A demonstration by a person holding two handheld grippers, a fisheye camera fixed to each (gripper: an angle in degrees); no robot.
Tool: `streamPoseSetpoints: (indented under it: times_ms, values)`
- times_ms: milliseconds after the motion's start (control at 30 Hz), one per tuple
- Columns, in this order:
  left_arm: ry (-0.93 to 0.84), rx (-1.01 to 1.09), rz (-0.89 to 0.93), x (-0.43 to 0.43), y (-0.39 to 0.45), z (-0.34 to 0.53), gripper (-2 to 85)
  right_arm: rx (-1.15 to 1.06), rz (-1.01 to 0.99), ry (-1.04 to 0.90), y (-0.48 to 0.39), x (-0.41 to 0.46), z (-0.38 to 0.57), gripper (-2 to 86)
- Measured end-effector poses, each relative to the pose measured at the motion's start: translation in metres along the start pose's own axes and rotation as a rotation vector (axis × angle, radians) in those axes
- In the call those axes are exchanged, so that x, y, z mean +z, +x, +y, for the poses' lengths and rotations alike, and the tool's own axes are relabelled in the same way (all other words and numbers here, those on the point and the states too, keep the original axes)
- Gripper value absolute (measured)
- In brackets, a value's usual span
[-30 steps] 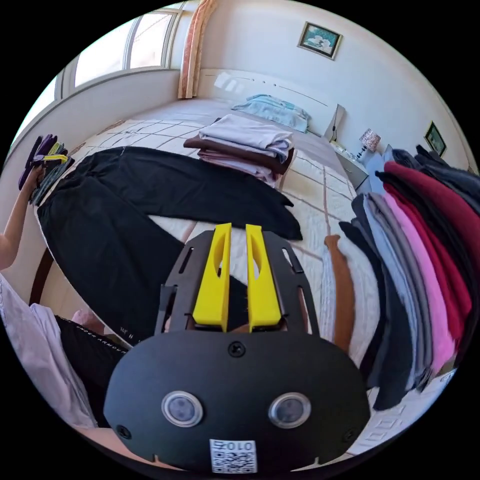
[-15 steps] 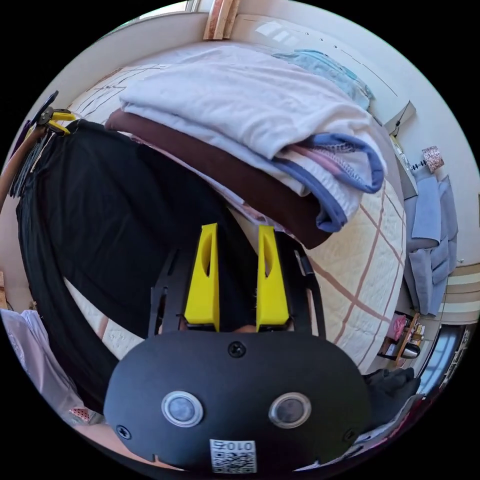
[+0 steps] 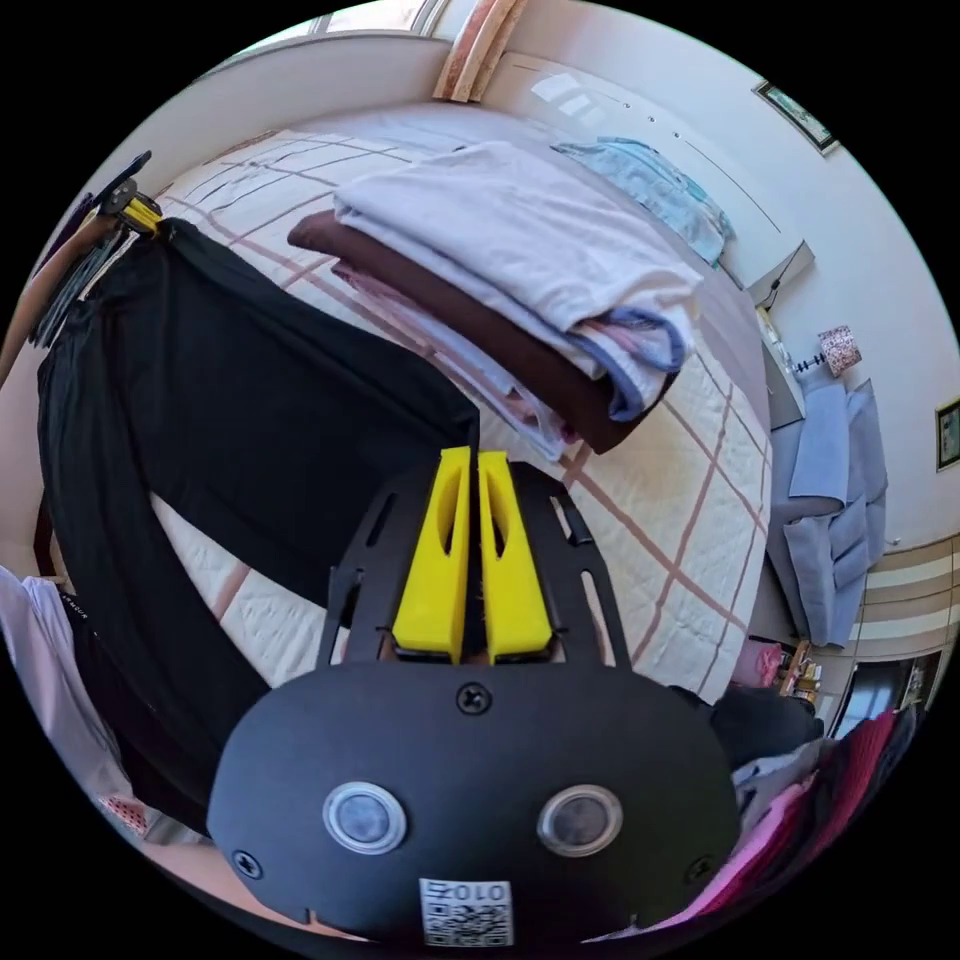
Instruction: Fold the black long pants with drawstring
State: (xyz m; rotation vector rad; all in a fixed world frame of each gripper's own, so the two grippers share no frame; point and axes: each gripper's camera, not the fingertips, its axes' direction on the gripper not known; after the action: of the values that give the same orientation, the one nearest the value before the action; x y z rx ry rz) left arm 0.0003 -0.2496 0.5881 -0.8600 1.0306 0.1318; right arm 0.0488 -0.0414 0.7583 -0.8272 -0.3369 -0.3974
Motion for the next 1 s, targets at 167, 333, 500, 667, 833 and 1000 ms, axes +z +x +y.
streamPoseSetpoints:
  times_ms: [167, 333, 500, 667, 833, 1000]
  values:
    - [0.233, -0.21, 0.038, -0.025, -0.023, 0.03, 0.5, 0.08, 0.13, 0.106, 0.006, -0.063, -0.007, 1.6]
    - [0.228, -0.217, -0.1, -0.02, -0.008, 0.046, 0.3, 0.109, 0.199, 0.168, -0.009, -0.106, -0.017, 1.7]
    - [0.248, -0.074, -0.333, -0.028, 0.062, 0.11, 0.3, 0.016, 0.254, 0.365, -0.057, -0.174, 0.038, 1.7]
    - [0.365, -0.025, -0.299, 0.001, 0.151, 0.237, 0.2, -0.156, 0.23, 0.411, -0.13, -0.171, 0.191, 1.5]
    - [0.281, -0.018, -0.195, 0.104, 0.22, 0.308, 0.2, -0.106, -0.124, 0.2, -0.174, -0.074, 0.307, 1.2]
    - [0.188, -0.05, -0.231, 0.18, 0.239, 0.319, 0.3, -0.075, -0.087, 0.144, -0.19, -0.053, 0.319, 1.2]
